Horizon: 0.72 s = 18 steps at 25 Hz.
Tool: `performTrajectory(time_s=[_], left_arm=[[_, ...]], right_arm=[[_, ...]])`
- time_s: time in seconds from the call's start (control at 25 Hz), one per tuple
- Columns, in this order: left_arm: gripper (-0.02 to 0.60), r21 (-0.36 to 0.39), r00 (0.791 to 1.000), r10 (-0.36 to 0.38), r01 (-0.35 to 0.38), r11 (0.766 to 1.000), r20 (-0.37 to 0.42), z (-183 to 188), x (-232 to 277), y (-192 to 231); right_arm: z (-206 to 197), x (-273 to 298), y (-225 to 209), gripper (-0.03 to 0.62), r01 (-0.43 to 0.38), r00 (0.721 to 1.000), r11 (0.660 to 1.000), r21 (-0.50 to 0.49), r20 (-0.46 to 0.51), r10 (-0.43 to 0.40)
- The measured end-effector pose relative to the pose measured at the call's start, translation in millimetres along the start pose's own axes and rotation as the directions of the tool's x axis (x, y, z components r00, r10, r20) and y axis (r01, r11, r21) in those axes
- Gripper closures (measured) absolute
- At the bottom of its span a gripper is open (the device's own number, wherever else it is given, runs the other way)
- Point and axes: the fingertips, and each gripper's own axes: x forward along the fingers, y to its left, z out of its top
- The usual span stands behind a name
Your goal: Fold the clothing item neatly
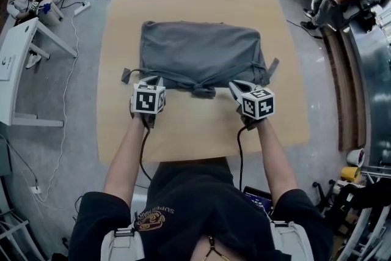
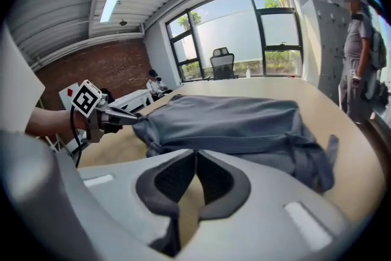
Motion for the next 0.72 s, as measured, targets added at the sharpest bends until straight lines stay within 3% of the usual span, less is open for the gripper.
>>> performTrajectory(time_s=[0.12, 0.2, 0.36, 0.52, 0.56, 0.6, 0.72], left_arm=[[0.572, 0.02, 0.999, -0.048, 0.048, 0.999, -0.016, -11.9, -1.1, -25.3], [0.572, 0.024, 0.997, -0.068, 0.068, 0.997, -0.024, -17.6, -1.9, -37.0], [0.574, 0.014, 0.994, -0.105, 0.106, 0.994, -0.038, -30.5, -3.7, -57.4], [0.572, -0.007, 0.989, -0.137, 0.137, 0.991, -0.053, -41.0, -5.2, -73.3], [0.574, -0.014, 0.988, -0.143, 0.143, 0.99, -0.055, -42.6, -6.0, -75.5], [0.572, -0.022, 0.987, -0.151, 0.15, 0.989, -0.056, -44.0, -7.1, -76.7], [0.574, -0.048, 0.983, -0.175, 0.173, 0.984, -0.053, -47.4, -13.2, -75.0]], right_arm=[[-10.9, 21.0, 47.9, 0.552, -0.106, 0.994, 0.993, -0.044, -0.033, 0.104], [-14.5, 33.4, 71.0, 0.487, -0.144, 0.989, 0.987, -0.076, -0.051, 0.14], [-25.1, 60.1, 90.2, 0.397, -0.12, 0.989, 0.981, -0.152, -0.107, 0.105], [-41.0, 84.0, 89.8, 0.41, -0.064, 0.981, 0.968, -0.243, -0.192, 0.017], [-43.8, 85.4, 90.7, 0.469, -0.066, 0.978, 0.962, -0.263, -0.21, 0.01], [-44.4, 84.3, 93.5, 0.527, -0.079, 0.975, 0.958, -0.277, -0.221, 0.017], [-28.5, 71.0, 108.4, 0.551, -0.131, 0.978, 0.947, -0.292, -0.197, 0.075]])
